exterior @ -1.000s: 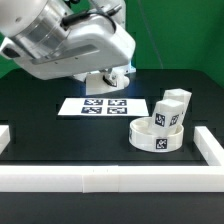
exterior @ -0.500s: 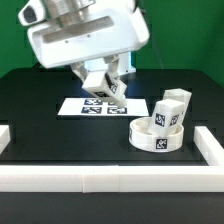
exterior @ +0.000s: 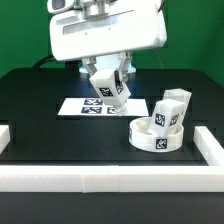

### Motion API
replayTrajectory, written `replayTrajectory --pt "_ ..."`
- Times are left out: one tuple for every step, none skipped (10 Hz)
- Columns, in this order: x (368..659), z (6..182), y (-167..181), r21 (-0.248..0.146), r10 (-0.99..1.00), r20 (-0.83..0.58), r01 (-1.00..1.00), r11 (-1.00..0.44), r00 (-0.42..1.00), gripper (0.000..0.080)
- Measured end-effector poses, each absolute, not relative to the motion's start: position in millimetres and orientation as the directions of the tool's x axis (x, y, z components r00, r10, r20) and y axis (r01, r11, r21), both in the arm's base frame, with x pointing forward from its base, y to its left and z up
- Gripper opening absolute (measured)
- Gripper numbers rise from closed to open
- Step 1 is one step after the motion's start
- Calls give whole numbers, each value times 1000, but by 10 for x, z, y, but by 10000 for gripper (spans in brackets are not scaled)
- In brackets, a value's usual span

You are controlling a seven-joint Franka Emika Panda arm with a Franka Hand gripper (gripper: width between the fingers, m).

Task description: Assemble stool

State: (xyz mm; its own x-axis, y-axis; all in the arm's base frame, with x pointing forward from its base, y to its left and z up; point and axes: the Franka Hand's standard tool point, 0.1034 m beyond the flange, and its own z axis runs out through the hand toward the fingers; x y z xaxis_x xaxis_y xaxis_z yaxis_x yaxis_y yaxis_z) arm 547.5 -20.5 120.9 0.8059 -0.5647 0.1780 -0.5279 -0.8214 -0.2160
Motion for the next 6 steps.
replayTrajectory --pt "5436 1203 -77 -196 -529 190 -496 -846 827 337" --pt "5388 1195 34 -189 -515 188 -484 -855 836 337" --pt "5357 1191 83 -200 -551 214 -516 -833 807 337" --pt "5308 1154 49 -210 -589 237 -551 -808 773 337" --pt "5306 1146 61 -206 -579 220 -543 -814 785 337" --pt "5310 1148 58 -206 -580 221 -543 -814 784 337"
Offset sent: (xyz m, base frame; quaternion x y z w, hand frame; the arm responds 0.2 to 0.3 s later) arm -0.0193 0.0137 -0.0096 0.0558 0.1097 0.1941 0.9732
